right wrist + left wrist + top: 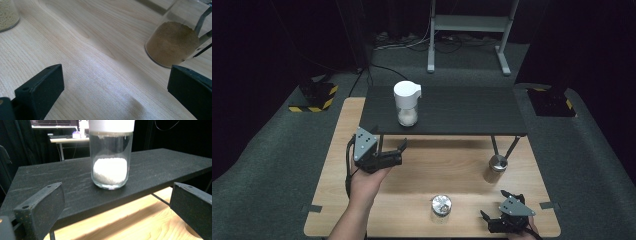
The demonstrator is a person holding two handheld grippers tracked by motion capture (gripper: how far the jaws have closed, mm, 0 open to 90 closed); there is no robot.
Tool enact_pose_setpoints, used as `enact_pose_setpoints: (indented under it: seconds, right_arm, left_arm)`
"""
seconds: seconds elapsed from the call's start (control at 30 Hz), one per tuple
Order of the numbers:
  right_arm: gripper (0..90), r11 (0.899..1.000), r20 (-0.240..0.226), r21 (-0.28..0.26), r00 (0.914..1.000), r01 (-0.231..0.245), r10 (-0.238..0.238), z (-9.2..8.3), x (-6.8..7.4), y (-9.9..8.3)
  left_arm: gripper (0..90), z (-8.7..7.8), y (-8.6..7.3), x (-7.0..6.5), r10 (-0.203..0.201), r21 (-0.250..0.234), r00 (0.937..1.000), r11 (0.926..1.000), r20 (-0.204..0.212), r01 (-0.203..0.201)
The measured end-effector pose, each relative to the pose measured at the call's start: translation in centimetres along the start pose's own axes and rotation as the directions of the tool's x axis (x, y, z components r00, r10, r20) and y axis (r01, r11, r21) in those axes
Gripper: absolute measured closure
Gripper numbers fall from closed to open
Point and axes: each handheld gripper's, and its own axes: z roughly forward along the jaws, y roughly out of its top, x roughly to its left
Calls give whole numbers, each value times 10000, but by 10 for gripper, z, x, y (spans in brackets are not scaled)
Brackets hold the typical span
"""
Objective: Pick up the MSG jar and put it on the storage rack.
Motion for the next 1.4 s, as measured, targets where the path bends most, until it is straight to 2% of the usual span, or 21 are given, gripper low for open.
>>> enact_pose_setpoints:
  seconds: [0.43, 0.67, 1.17, 1.27, 1.4]
  right_arm:
    - [0, 10000, 17, 17, 10000, 55, -55, 0, 0, 0]
    - [0, 10000, 15, 35, 10000, 68, -68, 0, 1, 0]
    - [0, 9999, 30, 50, 10000, 91, -91, 1, 1, 0]
    - [0, 10000, 32, 58, 10000, 81, -81, 1, 1, 0]
    - [0, 9999, 35, 56, 9999, 103, -104, 1, 1, 0]
  left_arm:
    - [2, -9, -31, -2, 73, 392, 10000, 9992, 4, -73]
    - [2, -12, -49, -3, 50, 696, 9999, 9976, 145, -60]
    - [3, -15, -99, -9, -117, 1552, 9988, 9879, 471, 42]
    - [3, -15, -112, -10, -216, 1764, 9985, 9842, 499, 125]
    - [6, -17, -129, -13, -105, 2037, 9983, 9790, 569, -13]
